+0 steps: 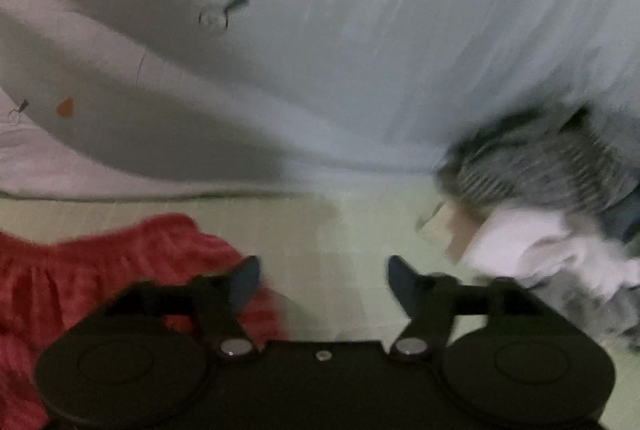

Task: Fold clothes

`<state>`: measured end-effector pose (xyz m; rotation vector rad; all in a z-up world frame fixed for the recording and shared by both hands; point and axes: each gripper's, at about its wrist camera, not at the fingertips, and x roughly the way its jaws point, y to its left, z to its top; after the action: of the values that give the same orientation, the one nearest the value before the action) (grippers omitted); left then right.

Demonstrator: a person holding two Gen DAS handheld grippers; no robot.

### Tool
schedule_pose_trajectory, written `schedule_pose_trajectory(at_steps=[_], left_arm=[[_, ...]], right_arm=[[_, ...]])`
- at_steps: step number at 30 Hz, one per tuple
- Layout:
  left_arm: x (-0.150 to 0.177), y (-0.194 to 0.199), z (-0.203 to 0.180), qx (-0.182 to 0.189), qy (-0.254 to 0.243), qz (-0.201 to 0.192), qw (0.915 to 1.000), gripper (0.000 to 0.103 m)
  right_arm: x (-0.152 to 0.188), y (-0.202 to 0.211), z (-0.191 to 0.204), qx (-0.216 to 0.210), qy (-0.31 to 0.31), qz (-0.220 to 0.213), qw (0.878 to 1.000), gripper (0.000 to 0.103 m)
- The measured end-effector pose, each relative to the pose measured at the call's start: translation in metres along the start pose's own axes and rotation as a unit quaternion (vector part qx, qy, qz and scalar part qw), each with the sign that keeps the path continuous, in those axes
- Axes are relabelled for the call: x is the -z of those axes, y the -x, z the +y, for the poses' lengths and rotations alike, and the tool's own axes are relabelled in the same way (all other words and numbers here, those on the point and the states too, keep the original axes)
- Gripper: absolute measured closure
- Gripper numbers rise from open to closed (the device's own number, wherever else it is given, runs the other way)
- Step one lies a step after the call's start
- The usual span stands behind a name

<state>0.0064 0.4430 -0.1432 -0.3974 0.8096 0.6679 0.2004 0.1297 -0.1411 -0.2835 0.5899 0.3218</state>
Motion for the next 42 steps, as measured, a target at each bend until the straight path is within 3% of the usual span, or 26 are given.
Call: schedule_pose_trajectory(at_steps=[1, 2, 4, 9, 14, 17, 20, 21, 22, 23, 24, 27, 30, 31, 32, 33, 35, 36, 39, 42], left_arm=[[0.004, 0.004, -0.001, -0.002, -0.004, 0.001, 1.0, 0.062], [0.011, 0.006, -0.002, 0.0, -0.001, 0.008, 1.0, 0.058], [0.029, 0.011, -0.003, 0.003, 0.006, 0.026, 0.9997, 0.042], [0.08, 0.023, 0.0, 0.002, 0.024, 0.078, 0.9967, 0.021], [0.113, 0.032, 0.0, 0.006, 0.039, 0.12, 0.992, 0.014], [0.116, 0.04, -0.001, 0.004, 0.037, 0.116, 0.9926, 0.014], [0.115, 0.049, 0.0, 0.001, 0.036, 0.103, 0.9941, 0.014], [0.114, 0.052, 0.0, 0.0, 0.035, 0.098, 0.9945, 0.014], [0.114, 0.055, 0.0, -0.001, 0.035, 0.094, 0.995, 0.014], [0.113, 0.057, 0.0, -0.001, 0.034, 0.089, 0.9954, 0.014], [0.112, 0.06, 0.001, -0.002, 0.034, 0.085, 0.9958, 0.014], [0.11, 0.068, 0.003, -0.006, 0.034, 0.074, 0.9967, 0.014], [0.111, 0.07, 0.007, -0.015, 0.039, 0.072, 0.9965, 0.014], [0.112, 0.07, 0.008, -0.016, 0.041, 0.073, 0.9963, 0.014], [0.112, 0.069, 0.009, -0.017, 0.044, 0.075, 0.9961, 0.014], [0.112, 0.068, 0.008, -0.015, 0.045, 0.077, 0.9959, 0.014], [0.112, 0.067, 0.007, -0.011, 0.046, 0.081, 0.9956, 0.014], [0.113, 0.067, 0.006, -0.01, 0.042, 0.079, 0.9959, 0.014], [0.115, 0.064, 0.003, -0.009, 0.035, 0.083, 0.9959, 0.014], [0.118, 0.06, 0.001, -0.008, 0.031, 0.09, 0.9954, 0.014]], right_arm=[[0.003, 0.005, 0.001, 0.002, 0.003, -0.003, 1.0, 0.025], [0.01, 0.011, 0.001, 0.001, 0.001, 0.002, 1.0, 0.021], [0.032, 0.016, -0.008, -0.009, -0.031, 0.034, 0.999, 0.02], [0.101, 0.034, -0.017, -0.038, -0.1, 0.126, 0.986, 0.02], [0.139, 0.057, 0.002, -0.089, -0.139, 0.16, 0.973, 0.02], [0.142, 0.056, 0.02, -0.123, -0.136, 0.161, 0.97, 0.023], [0.139, 0.057, 0.041, -0.125, -0.107, 0.16, 0.973, 0.049], [0.137, 0.057, 0.047, -0.128, -0.093, 0.162, 0.974, 0.068], [0.136, 0.059, 0.049, -0.133, -0.079, 0.161, 0.975, 0.08], [0.134, 0.062, 0.048, -0.134, -0.072, 0.16, 0.975, 0.101], [0.129, 0.068, 0.044, -0.128, -0.067, 0.146, 0.979, 0.101], [0.111, 0.087, 0.03, -0.097, -0.049, 0.094, 0.99, 0.102], [0.092, 0.112, 0.018, -0.024, -0.012, 0.023, 0.999, 0.101], [0.09, 0.111, 0.015, 0.004, -0.001, 0.023, 1.0, 0.1], [0.089, 0.109, 0.012, 0.033, 0.01, 0.025, 0.999, 0.093], [0.088, 0.107, 0.009, 0.062, 0.021, 0.027, 0.998, 0.077], [0.094, 0.099, 0.006, 0.097, 0.03, 0.051, 0.994, 0.063], [0.096, 0.099, 0.005, 0.101, 0.023, 0.056, 0.993, 0.058], [0.101, 0.106, 0.013, 0.06, -0.014, 0.067, 0.996, 0.041], [0.11, 0.109, 0.029, -0.026, -0.079, 0.103, 0.991, 0.036]])
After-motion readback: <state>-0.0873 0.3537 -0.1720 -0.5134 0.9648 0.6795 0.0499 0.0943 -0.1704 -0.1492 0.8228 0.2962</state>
